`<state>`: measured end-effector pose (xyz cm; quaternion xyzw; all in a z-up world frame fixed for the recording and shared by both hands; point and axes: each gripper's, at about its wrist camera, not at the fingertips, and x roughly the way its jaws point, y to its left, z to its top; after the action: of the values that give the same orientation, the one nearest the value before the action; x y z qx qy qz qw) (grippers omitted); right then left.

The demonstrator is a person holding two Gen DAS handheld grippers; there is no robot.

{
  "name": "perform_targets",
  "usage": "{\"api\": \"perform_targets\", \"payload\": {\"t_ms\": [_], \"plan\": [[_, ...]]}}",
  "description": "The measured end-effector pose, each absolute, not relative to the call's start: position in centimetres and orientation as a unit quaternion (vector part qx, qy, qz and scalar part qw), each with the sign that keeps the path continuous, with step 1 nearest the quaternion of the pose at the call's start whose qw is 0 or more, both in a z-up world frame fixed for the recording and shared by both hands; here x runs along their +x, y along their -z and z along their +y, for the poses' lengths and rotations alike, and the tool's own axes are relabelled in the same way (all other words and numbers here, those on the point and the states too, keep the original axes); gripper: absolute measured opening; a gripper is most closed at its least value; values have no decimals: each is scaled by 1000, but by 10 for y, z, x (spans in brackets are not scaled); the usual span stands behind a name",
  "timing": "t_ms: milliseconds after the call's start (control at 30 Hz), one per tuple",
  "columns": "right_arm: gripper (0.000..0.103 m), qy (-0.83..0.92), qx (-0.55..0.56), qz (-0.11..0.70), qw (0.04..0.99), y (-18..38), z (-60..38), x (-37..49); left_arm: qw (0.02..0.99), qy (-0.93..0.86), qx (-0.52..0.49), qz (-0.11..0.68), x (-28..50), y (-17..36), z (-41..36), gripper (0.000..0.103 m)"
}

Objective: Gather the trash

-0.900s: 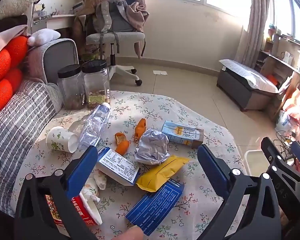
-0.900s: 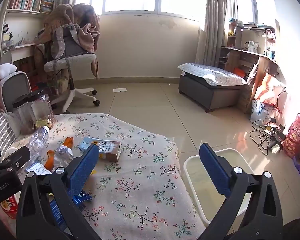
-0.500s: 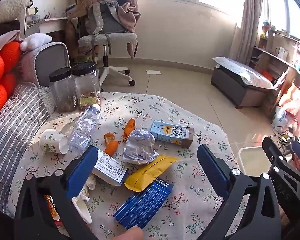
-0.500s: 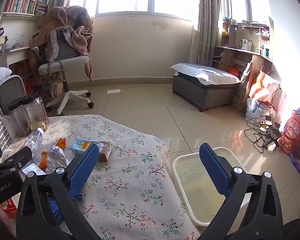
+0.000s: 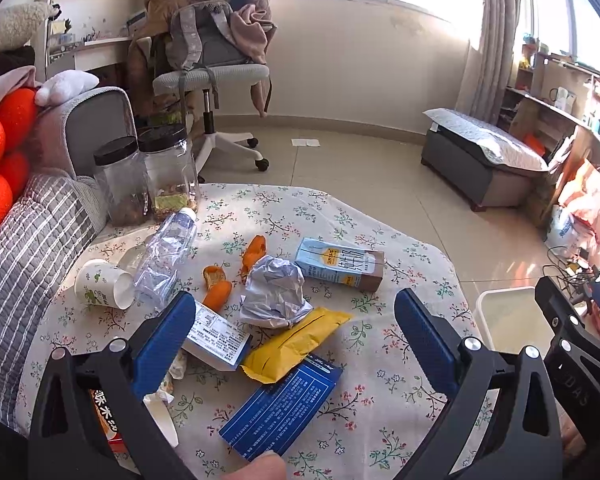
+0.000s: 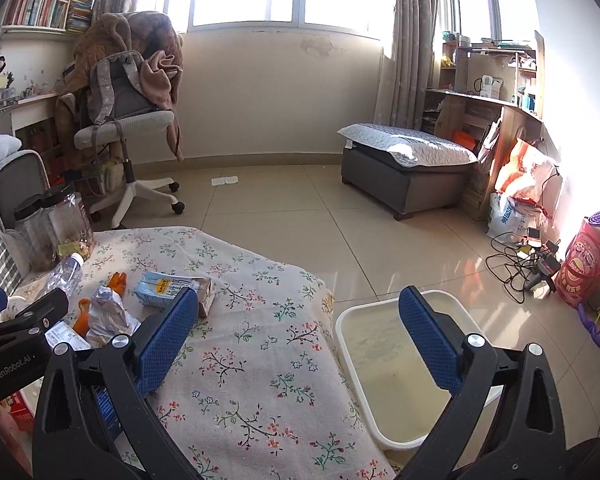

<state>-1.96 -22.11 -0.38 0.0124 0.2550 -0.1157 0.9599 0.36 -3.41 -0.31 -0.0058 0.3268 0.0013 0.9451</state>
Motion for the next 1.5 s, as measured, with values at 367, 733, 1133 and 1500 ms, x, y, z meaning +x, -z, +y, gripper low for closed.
{"api": "perform_targets", "payload": {"t_ms": [367, 733, 1133, 1500], "plan": [[96, 113, 14, 260, 959, 5, -220, -18, 944, -1, -13, 330, 5, 5, -32, 97], [96, 112, 14, 263, 958, 5, -219, -17, 945, -3, -12, 328, 7, 7, -32, 97], [96, 104, 26, 284, 953, 9, -220, -10, 940, -6, -17, 341, 9, 13, -28, 97], [96, 107, 43, 334, 936, 17, -230, 3, 929, -37, -41, 366, 37, -4, 9, 97]]}}
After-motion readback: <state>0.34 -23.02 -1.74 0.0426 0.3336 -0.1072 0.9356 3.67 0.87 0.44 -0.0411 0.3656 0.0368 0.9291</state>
